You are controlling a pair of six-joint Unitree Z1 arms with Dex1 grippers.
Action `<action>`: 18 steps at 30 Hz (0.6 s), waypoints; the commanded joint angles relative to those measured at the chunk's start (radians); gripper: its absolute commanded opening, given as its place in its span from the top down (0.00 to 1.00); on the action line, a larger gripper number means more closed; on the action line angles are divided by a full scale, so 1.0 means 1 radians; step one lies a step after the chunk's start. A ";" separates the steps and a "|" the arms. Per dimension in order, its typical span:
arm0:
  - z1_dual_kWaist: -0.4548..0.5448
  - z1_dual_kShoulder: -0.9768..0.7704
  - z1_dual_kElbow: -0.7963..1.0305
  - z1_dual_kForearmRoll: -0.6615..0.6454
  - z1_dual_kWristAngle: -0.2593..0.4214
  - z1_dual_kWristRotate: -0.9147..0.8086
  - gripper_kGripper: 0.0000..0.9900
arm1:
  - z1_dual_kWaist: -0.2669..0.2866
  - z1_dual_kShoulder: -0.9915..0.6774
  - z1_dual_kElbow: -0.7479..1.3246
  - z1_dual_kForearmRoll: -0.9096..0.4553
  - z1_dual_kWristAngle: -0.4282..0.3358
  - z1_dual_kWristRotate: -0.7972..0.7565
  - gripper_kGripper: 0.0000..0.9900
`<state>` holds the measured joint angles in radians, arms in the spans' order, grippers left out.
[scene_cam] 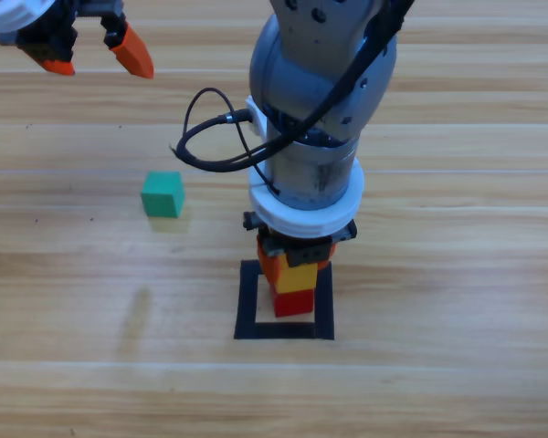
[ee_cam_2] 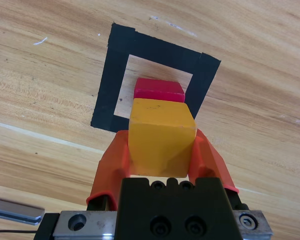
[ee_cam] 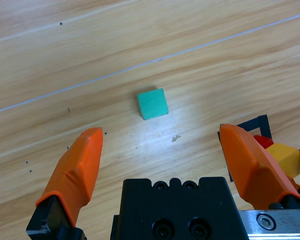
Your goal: Stack the blocks in the rectangular block: red at the bottom, yellow in the middle, green on top
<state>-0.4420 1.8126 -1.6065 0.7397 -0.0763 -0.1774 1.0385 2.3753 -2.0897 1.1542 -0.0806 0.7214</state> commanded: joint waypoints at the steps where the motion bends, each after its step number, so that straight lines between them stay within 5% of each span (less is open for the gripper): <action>1: 0.012 0.037 0.008 0.007 0.009 -0.010 0.00 | 0.023 0.070 -0.006 0.009 -0.019 0.007 0.99; 3: 0.012 0.042 0.010 0.007 0.009 -0.011 0.00 | 0.023 0.073 -0.006 0.009 -0.018 0.007 0.87; 7: 0.012 0.043 0.011 0.007 0.010 -0.011 0.00 | 0.023 0.076 -0.012 0.009 -0.001 0.003 0.07; 14: 0.012 0.048 0.014 0.007 0.013 -0.013 0.00 | 0.023 0.041 -0.030 0.009 0.025 -0.030 0.00; 18: 0.008 0.076 0.008 0.006 0.017 -0.030 0.00 | 0.044 -0.111 -0.029 0.005 0.013 -0.137 0.00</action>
<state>-0.4420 1.8134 -1.6072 0.7398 -0.0717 -0.1834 1.0386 2.3744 -2.1171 1.1542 -0.0640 0.6562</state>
